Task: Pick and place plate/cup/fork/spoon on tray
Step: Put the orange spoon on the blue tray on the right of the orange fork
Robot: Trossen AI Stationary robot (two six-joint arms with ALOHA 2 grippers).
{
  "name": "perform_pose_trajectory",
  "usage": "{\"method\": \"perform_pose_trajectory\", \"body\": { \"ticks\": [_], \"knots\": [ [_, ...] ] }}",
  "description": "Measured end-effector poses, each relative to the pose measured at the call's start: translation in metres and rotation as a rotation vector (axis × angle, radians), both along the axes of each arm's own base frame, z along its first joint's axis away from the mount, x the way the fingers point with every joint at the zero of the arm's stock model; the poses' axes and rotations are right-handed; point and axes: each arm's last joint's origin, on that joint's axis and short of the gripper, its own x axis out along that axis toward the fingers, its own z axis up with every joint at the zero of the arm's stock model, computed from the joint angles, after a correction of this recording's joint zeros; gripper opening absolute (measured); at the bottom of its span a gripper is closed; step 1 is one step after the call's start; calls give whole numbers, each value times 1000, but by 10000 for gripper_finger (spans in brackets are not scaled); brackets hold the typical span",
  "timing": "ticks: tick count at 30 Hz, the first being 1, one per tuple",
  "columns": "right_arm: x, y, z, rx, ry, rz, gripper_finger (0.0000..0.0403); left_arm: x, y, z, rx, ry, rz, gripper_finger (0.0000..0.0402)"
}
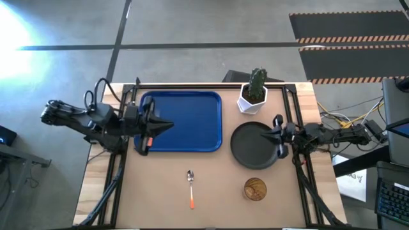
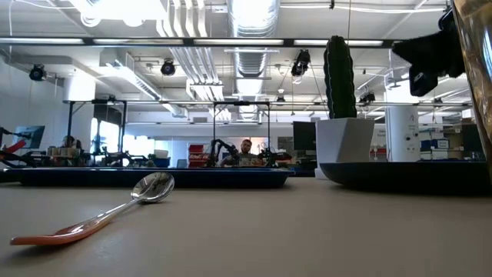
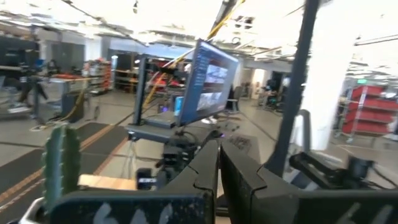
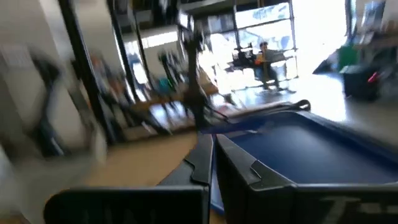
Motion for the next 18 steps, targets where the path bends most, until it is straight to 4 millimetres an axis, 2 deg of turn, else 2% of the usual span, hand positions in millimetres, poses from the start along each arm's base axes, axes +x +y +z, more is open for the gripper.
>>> {"method": "perform_pose_trajectory", "body": {
  "ticks": [3,5,13,18],
  "knots": [
    [-1,0,8,219,-92,35,9,-7,-1,3,-4,-15,-22,0],
    [-3,0,14,261,-154,49,9,-10,-2,4,-6,-23,-29,0],
    [-11,-2,35,198,-387,26,9,-17,0,7,12,-42,-26,0],
    [-16,-2,44,132,-471,6,9,-17,0,7,13,-42,-38,0]
  ]
}}
